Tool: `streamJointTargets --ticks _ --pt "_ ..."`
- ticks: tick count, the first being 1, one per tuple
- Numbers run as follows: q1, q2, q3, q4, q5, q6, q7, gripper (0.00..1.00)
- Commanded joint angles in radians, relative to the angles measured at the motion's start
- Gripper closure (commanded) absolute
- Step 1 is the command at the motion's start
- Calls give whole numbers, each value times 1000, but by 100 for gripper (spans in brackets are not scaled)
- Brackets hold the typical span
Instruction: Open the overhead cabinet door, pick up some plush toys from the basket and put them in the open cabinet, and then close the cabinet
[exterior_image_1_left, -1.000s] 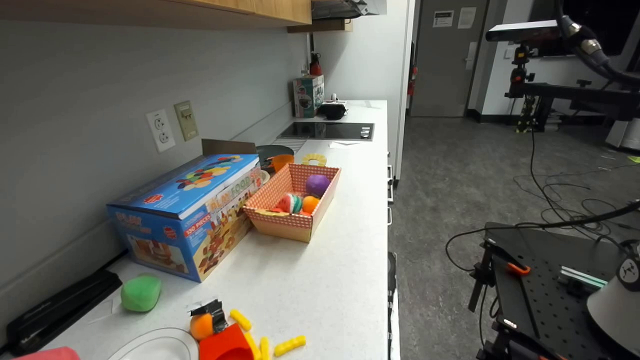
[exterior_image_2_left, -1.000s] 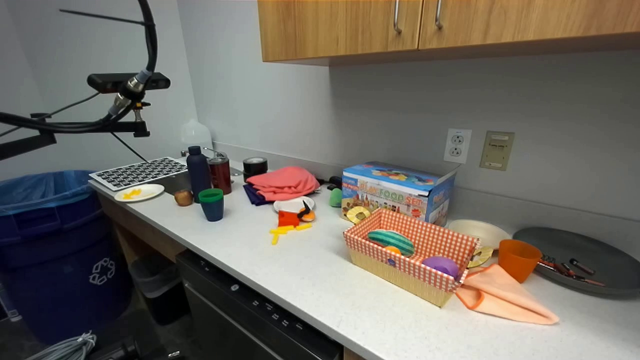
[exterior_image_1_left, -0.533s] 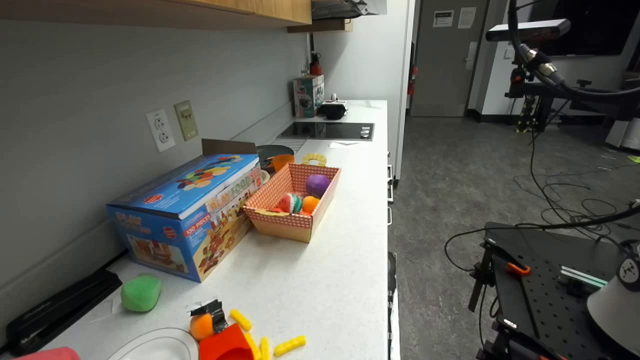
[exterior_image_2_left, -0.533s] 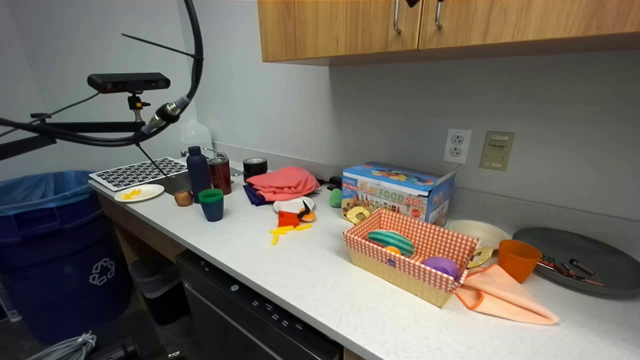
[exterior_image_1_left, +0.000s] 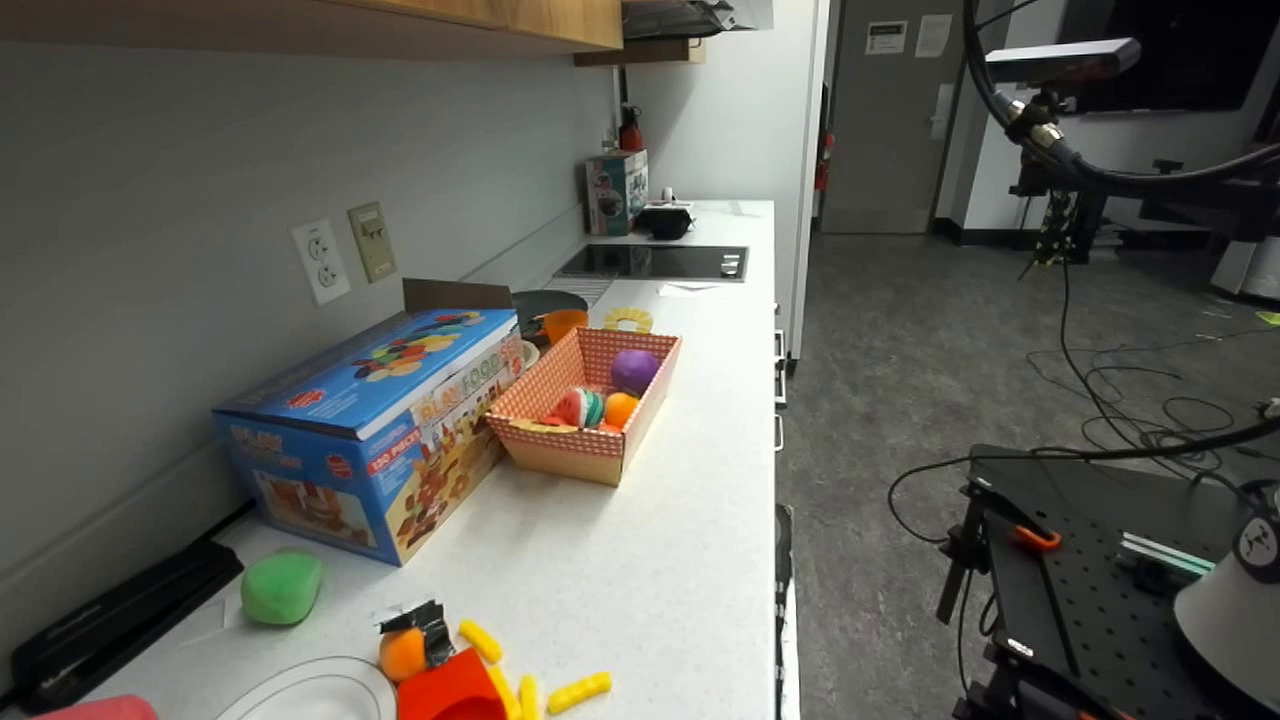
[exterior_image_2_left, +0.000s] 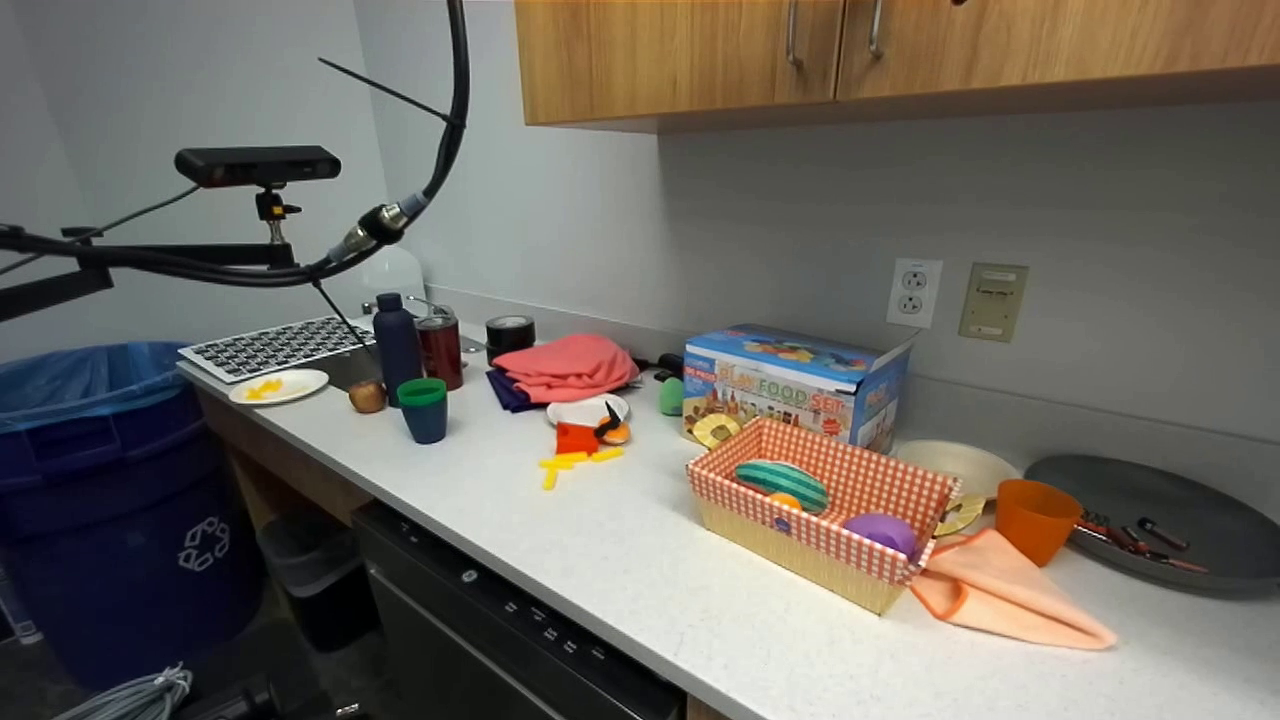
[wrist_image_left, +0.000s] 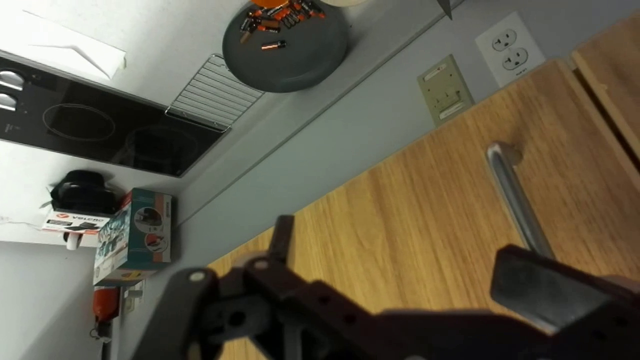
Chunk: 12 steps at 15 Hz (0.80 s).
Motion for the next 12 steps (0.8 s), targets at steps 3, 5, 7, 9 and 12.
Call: streamJointTargets --ticks 3,5,7,9,12 --pt "64 19 -45 66 174 -114 -208 0" --pt "80 -14 -47 70 305 -186 -322 0" --pt "87 -26 -47 75 309 -205 -333 0" --pt "84 -23 -48 84 272 -166 -296 0" --pt "74 0 -49 100 208 -105 -219 0"
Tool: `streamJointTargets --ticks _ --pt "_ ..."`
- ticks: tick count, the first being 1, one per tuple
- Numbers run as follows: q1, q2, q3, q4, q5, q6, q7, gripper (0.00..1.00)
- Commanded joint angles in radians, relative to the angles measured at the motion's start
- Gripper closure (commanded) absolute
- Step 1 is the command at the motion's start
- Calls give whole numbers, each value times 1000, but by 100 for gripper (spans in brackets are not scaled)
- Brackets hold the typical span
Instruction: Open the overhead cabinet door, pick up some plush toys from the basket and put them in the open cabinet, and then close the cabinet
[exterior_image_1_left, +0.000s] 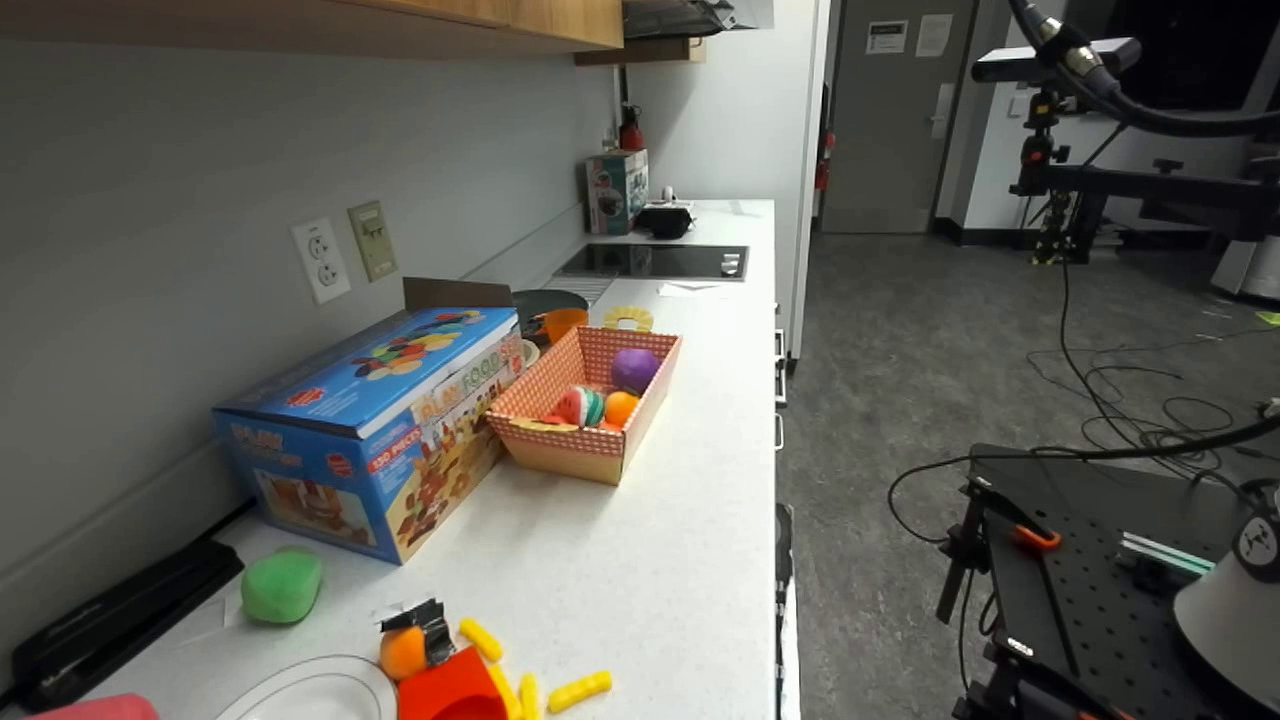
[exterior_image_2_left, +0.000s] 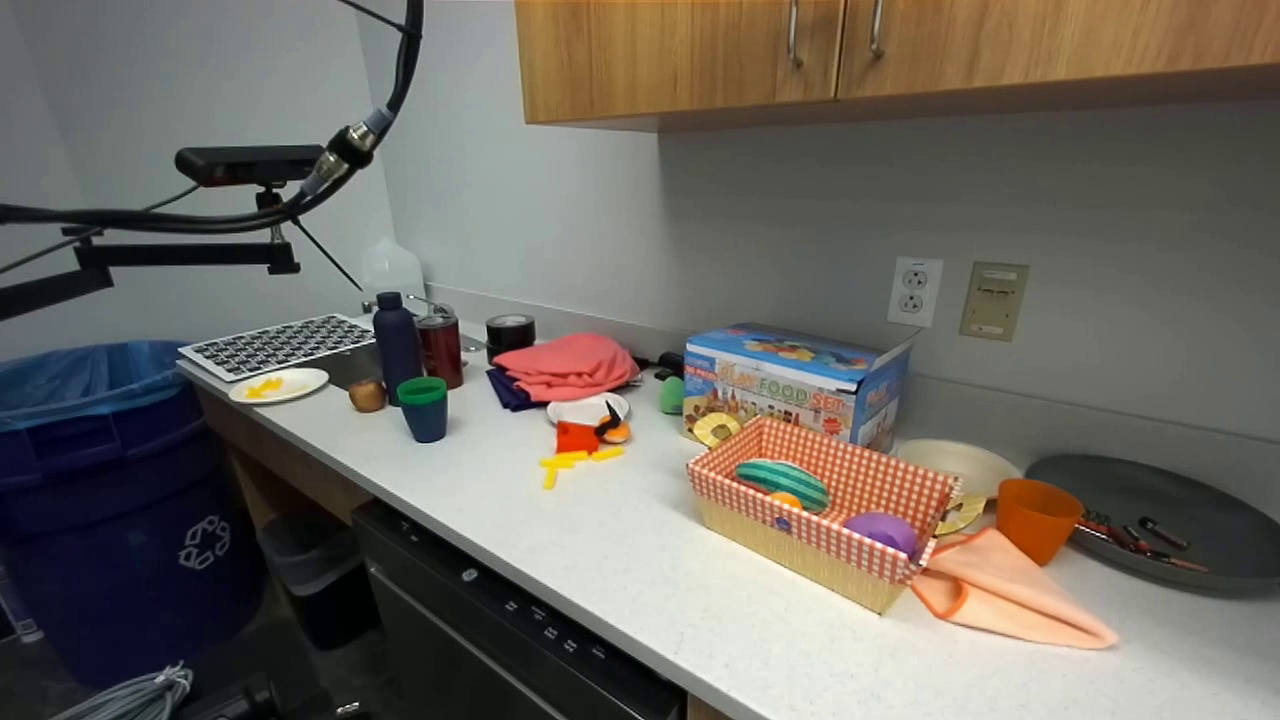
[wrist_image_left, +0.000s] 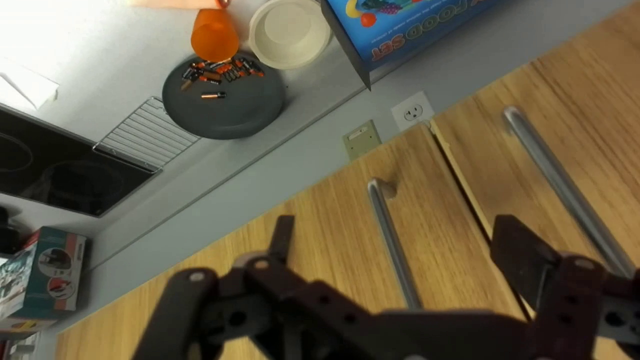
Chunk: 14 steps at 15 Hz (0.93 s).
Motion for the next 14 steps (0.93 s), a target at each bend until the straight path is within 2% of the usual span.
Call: streamJointTargets --ticks 1,7,12,14 --pt "8 40 -20 37 -83 64 94 0" --pt "16 87 -35 51 -291 94 273 0" --pt "30 56 -40 38 -538 -54 376 0" --pt "30 7 -49 -12 -549 -109 355 0"
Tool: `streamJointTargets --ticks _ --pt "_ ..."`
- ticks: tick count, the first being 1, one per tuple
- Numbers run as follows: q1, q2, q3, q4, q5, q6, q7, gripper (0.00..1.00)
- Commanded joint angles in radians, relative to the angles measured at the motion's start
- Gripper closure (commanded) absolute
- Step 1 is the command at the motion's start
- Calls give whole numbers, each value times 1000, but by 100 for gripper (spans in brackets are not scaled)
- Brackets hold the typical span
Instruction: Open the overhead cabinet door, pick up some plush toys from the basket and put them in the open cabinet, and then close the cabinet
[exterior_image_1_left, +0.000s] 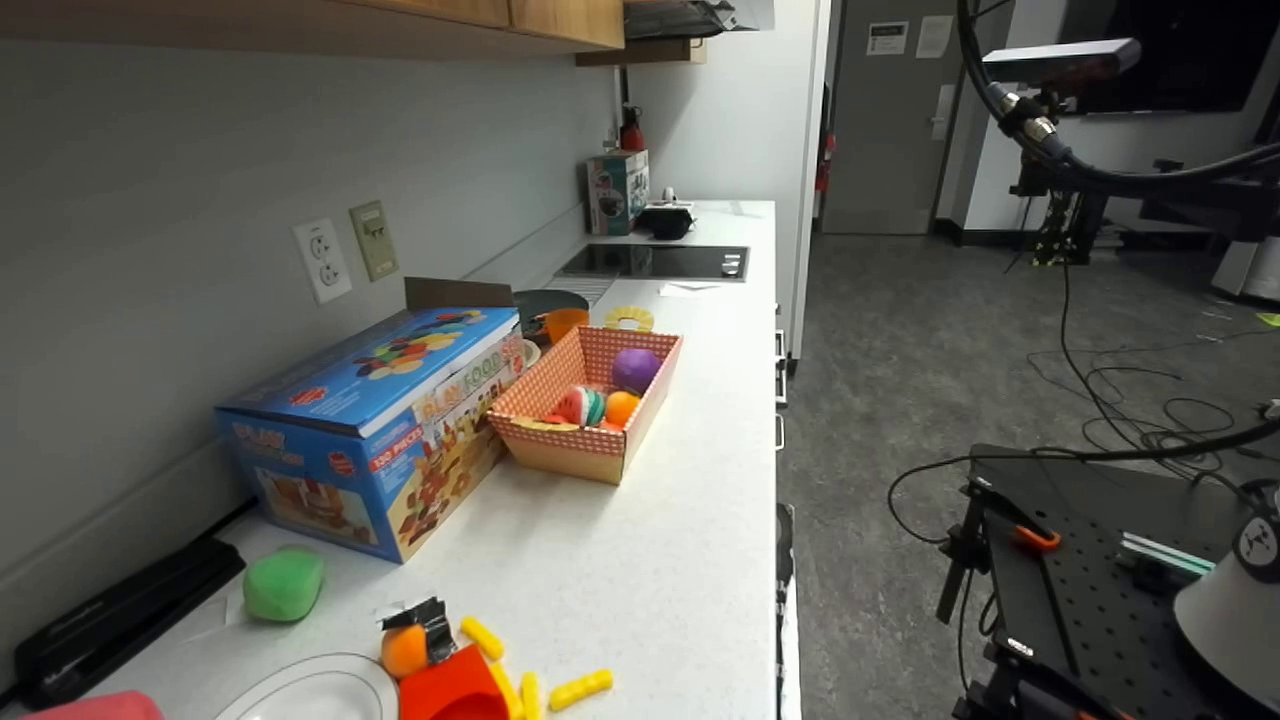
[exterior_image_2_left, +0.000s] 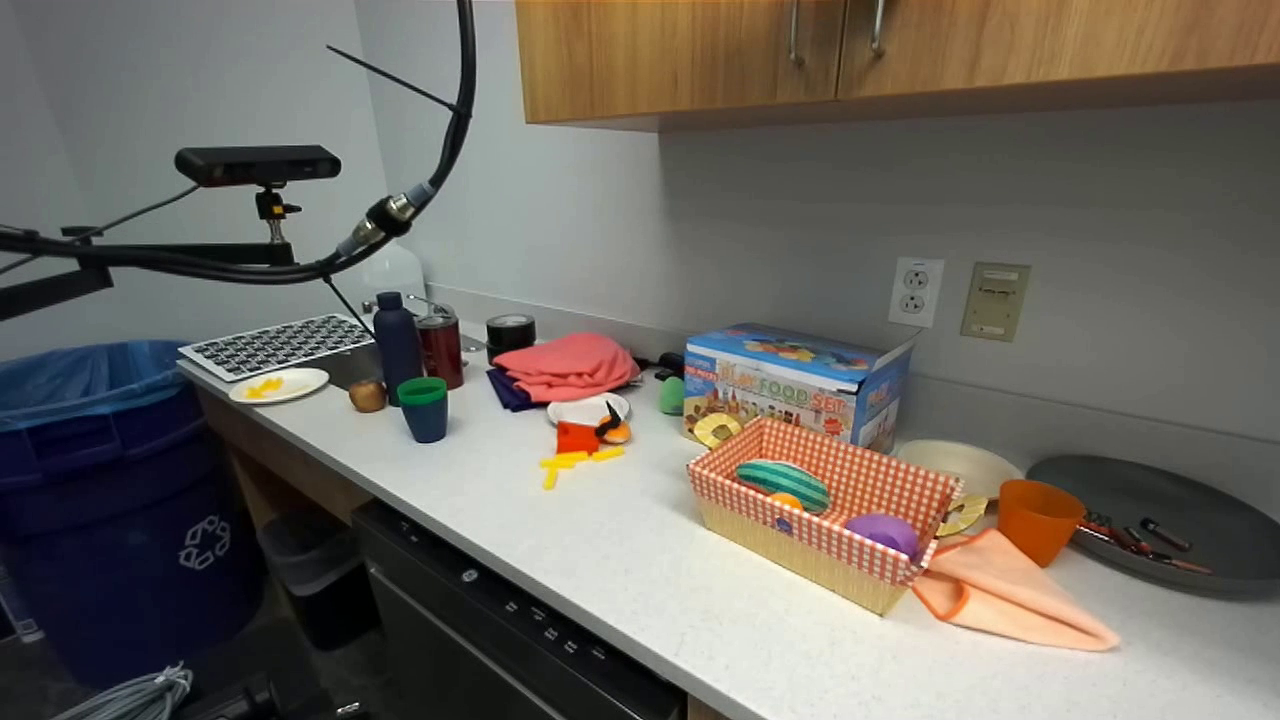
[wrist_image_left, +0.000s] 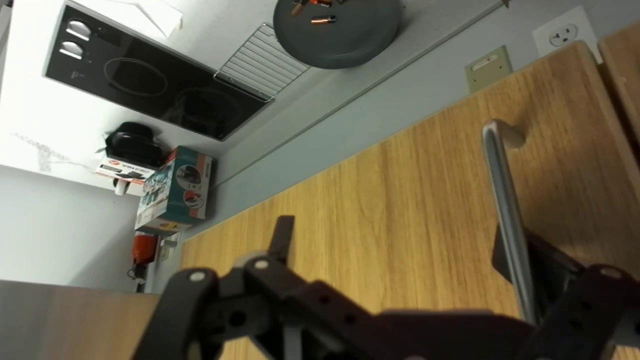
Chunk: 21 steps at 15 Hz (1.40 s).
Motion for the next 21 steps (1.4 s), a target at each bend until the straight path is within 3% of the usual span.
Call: streamJointTargets --ticks 1,8,12,13,21 --pt "-16 -85 -40 -72 -58 -130 -14 0" --pt "-59 -269 -80 -241 195 -196 -36 0" --pt "-113 -366 -98 -340 248 -178 -3 0" --pt "-73 -295 -52 -250 272 -141 -38 0" --pt "-77 -294 -43 -255 280 -128 -41 0"
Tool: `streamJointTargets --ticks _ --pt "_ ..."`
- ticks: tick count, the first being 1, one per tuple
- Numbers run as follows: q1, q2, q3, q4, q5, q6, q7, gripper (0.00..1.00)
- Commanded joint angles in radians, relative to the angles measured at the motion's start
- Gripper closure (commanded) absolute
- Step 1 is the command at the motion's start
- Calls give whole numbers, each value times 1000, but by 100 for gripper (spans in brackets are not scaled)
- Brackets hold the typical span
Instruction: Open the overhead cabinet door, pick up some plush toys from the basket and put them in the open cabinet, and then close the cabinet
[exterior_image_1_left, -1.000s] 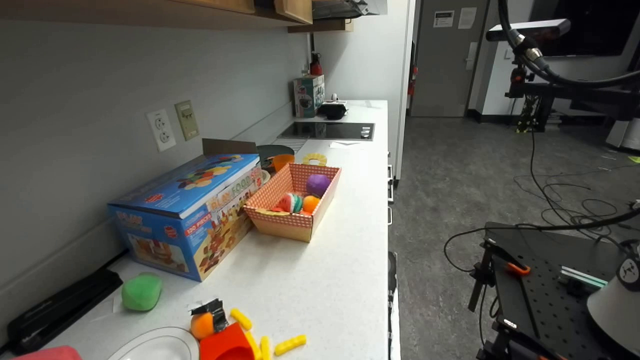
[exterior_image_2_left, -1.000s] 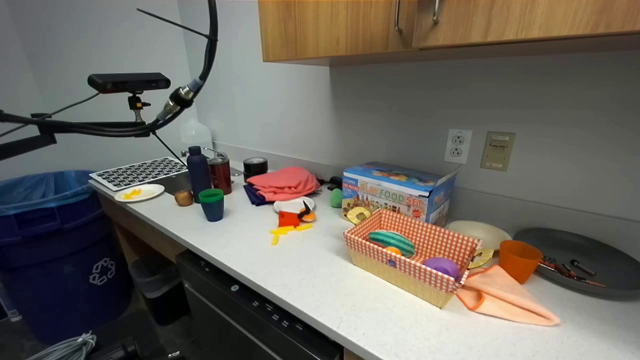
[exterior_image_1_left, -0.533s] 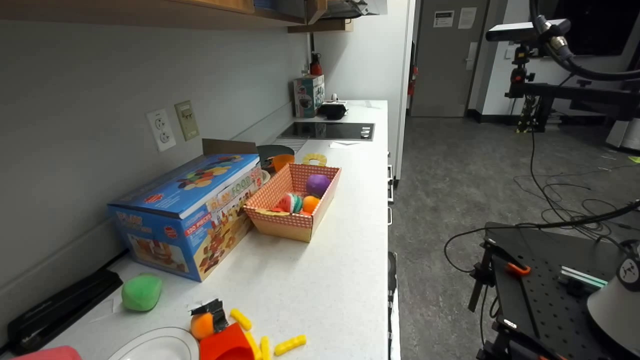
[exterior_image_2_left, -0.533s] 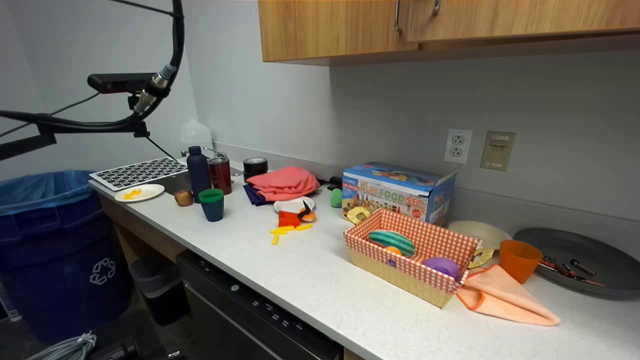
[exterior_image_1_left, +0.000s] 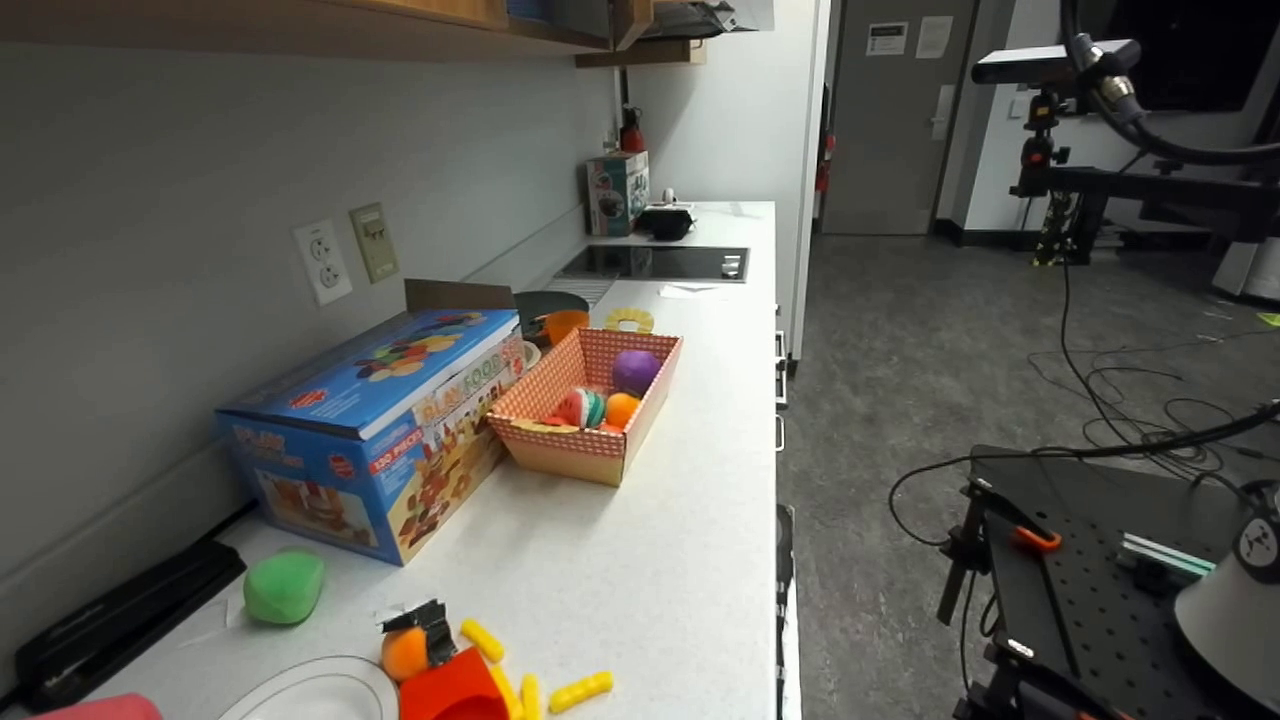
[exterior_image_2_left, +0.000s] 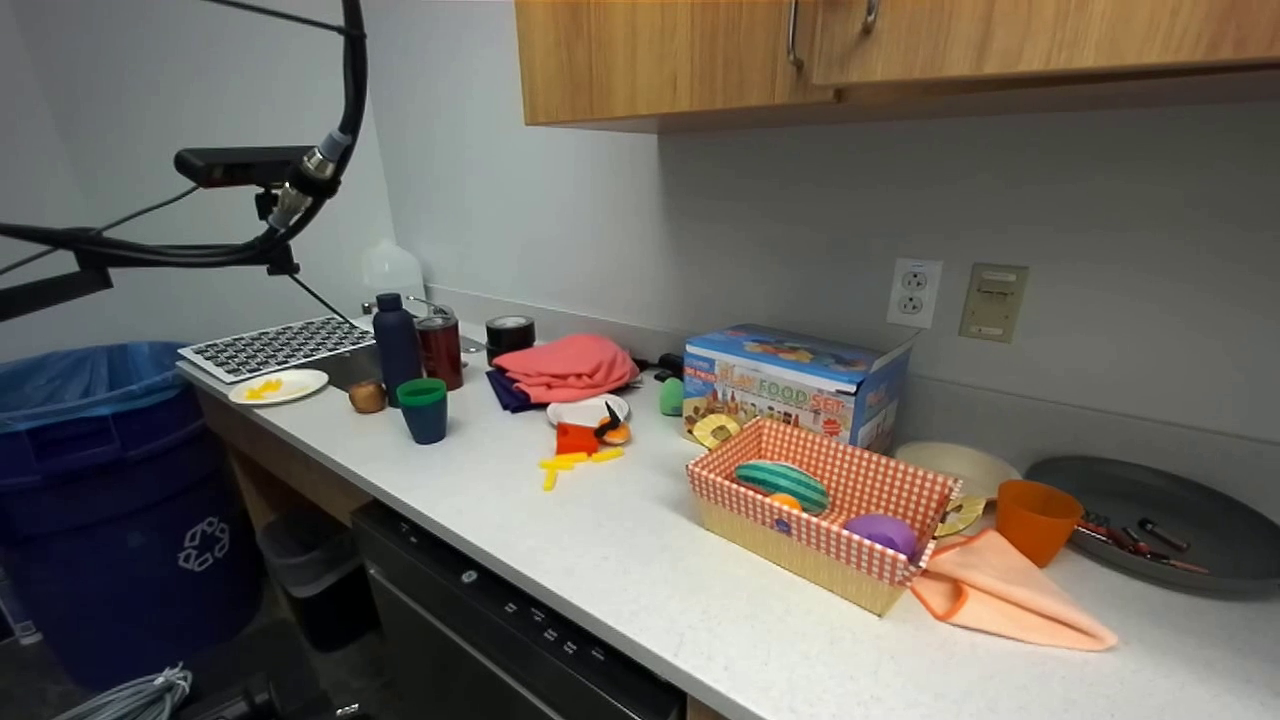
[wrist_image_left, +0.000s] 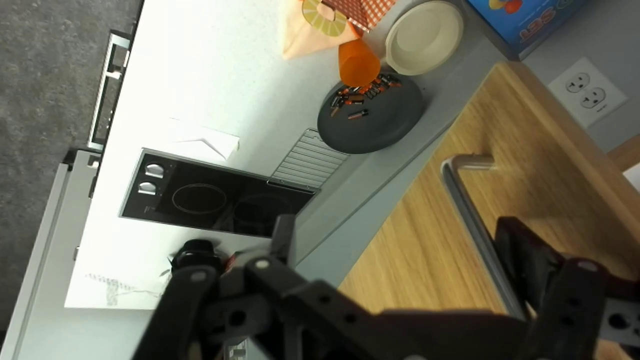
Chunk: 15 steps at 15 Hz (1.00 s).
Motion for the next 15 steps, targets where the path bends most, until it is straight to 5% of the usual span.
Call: streamJointTargets --ticks 1,7,15 --pt "-22 3 18 4 9 -2 -7 0" --pt "-73 -3 -27 -27 -153 -5 -229 0" --pt "-104 -119 -116 -127 -11 -45 -503 0"
